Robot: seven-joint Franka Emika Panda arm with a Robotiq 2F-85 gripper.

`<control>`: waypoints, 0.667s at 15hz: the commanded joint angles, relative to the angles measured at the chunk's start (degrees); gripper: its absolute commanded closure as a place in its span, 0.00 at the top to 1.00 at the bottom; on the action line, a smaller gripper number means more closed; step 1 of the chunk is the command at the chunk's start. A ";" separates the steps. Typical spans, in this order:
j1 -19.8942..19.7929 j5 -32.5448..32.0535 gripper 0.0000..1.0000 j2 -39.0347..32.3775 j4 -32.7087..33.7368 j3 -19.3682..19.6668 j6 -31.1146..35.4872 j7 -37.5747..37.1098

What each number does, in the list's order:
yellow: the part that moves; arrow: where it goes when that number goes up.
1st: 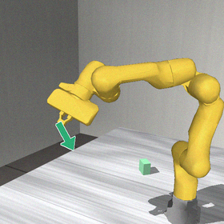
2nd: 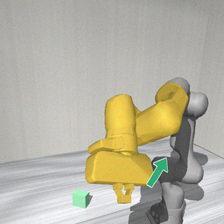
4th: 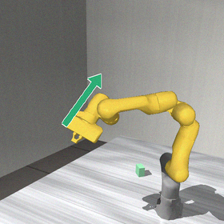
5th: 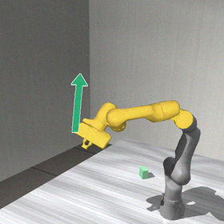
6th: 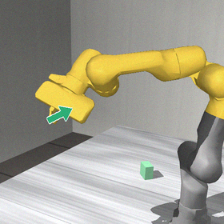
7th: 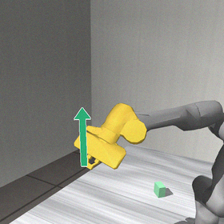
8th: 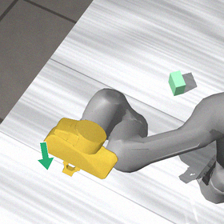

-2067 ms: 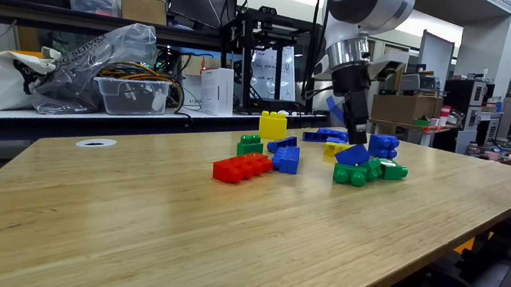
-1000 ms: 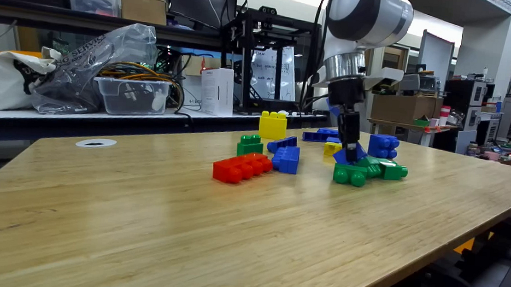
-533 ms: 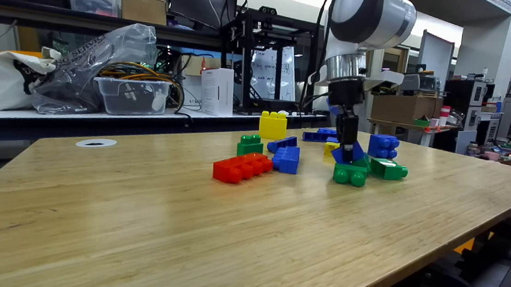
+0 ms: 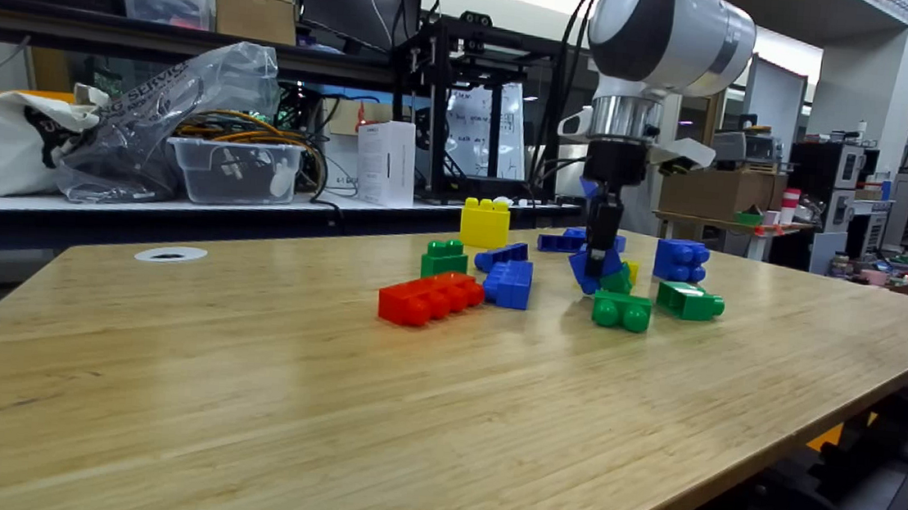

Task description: Separate the Legos that are joined together

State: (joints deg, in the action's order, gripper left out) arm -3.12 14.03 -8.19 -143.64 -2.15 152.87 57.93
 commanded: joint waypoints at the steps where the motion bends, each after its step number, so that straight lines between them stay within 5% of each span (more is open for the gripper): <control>1: -3.31 13.54 0.11 -1.21 -1.37 -4.08 7.65 13.05; 7: -4.97 39.27 0.11 -1.07 -0.32 -7.22 8.01 37.75; 10: -6.74 45.90 0.11 -0.15 0.77 -6.28 -1.31 48.41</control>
State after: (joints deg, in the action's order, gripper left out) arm -6.89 54.65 -8.42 -144.39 -7.91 159.39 96.90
